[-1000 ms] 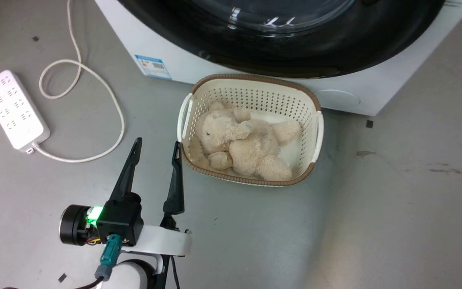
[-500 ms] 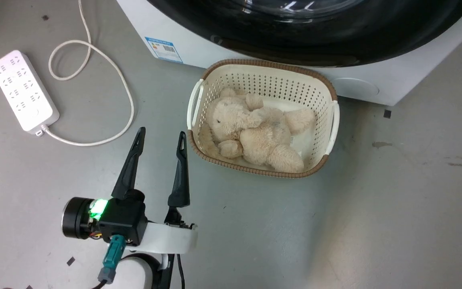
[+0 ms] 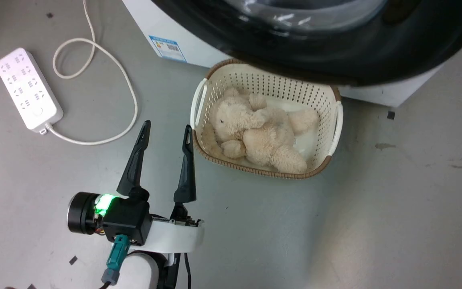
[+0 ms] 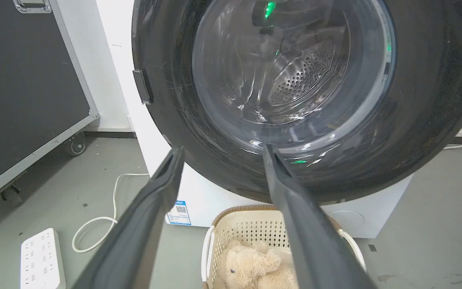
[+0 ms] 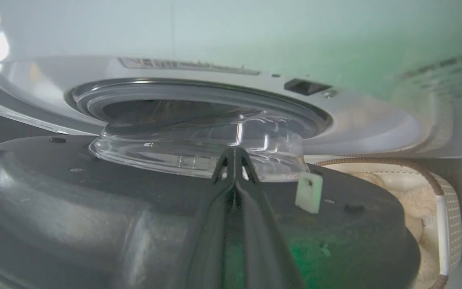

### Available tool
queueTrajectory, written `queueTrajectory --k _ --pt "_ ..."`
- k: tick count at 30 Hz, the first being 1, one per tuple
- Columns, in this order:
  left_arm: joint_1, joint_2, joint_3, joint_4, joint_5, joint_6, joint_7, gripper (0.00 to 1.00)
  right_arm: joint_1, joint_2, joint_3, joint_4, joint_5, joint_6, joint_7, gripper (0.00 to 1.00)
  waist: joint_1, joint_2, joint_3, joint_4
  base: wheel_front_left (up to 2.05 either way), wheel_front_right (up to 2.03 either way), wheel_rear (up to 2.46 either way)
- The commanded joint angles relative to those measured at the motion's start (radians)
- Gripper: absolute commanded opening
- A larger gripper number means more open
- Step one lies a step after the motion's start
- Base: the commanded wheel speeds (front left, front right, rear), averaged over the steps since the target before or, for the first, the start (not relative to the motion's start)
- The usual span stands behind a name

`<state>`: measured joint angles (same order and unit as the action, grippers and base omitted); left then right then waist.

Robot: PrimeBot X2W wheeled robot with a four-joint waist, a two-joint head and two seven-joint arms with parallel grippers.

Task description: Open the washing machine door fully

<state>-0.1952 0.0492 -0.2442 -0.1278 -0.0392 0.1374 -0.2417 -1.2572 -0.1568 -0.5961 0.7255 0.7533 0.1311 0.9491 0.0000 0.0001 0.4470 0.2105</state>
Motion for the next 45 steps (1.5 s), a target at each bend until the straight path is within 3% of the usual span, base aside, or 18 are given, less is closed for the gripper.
queueTrajectory --k 1,6,12,19,29,36,41,42,43,44,45 --pt "-0.014 0.001 -0.004 -0.001 -0.007 0.007 -0.012 1.0 0.022 0.034 -0.019 0.007 0.025 0.0 0.043 0.0 0.0 -0.0001 -0.02 -0.004 0.0 0.0 0.0" --pt "0.008 0.001 -0.001 0.008 -0.013 0.008 -0.02 1.0 0.112 0.079 -0.038 -0.033 0.044 0.0 0.142 0.0 0.0 -0.0001 -0.081 -0.022 0.0 0.0 0.0" --pt "0.068 0.015 0.01 0.029 -0.005 -0.019 -0.02 1.0 0.278 0.105 0.009 -0.115 0.096 0.0 0.222 0.0 0.0 -0.0001 -0.163 -0.05 0.0 0.0 0.0" --pt "0.14 0.033 0.03 0.043 -0.004 -0.042 -0.02 1.0 0.468 0.106 0.261 -0.128 0.35 0.0 0.22 0.0 0.0 -0.0001 -0.238 -0.065 0.0 0.0 0.0" --pt "0.223 0.031 0.018 0.059 -0.005 -0.072 -0.02 1.0 0.698 0.106 0.633 -0.23 0.623 0.0 0.106 0.0 0.0 -0.0001 -0.302 -0.051 0.0 0.0 0.0" --pt "0.244 0.024 0.026 0.054 -0.007 -0.077 -0.02 1.0 0.793 0.106 0.835 -0.334 0.708 0.0 0.016 0.0 0.0 -0.0001 -0.303 -0.035 0.0 0.0 0.0" --pt "0.241 0.021 0.035 0.048 -0.008 -0.079 -0.02 1.0 0.81 0.106 0.884 -0.361 0.718 0.0 -0.034 0.0 0.0 -0.0001 -0.301 -0.032 0.0 0.0 0.0" --pt "0.237 0.02 0.047 0.045 -0.011 -0.079 -0.02 1.0 0.806 0.106 0.875 -0.37 0.699 0.0 -0.08 0.39 0.0 -0.0001 -0.3 -0.035 0.0 0.0 0.0" --pt "0.237 0.02 0.047 0.045 -0.011 -0.079 -0.02 1.0 0.806 0.106 0.875 -0.37 0.699 0.0 -0.08 0.39 0.0 -0.0001 -0.3 -0.035 0.0 0.0 0.0" --pt "0.236 0.02 0.053 0.043 -0.012 -0.078 -0.02 1.0 0.805 0.106 0.865 -0.376 0.685 0.0 -0.1 1.0 0.0 -0.0001 -0.301 -0.038 0.0 0.0 0.0" --pt "0.235 0.019 0.065 0.039 -0.014 -0.076 -0.02 1.0 0.805 0.093 0.837 -0.403 0.642 0.0 -0.147 1.0 0.0 -0.0001 -0.307 -0.047 0.0 0.0 0.0"
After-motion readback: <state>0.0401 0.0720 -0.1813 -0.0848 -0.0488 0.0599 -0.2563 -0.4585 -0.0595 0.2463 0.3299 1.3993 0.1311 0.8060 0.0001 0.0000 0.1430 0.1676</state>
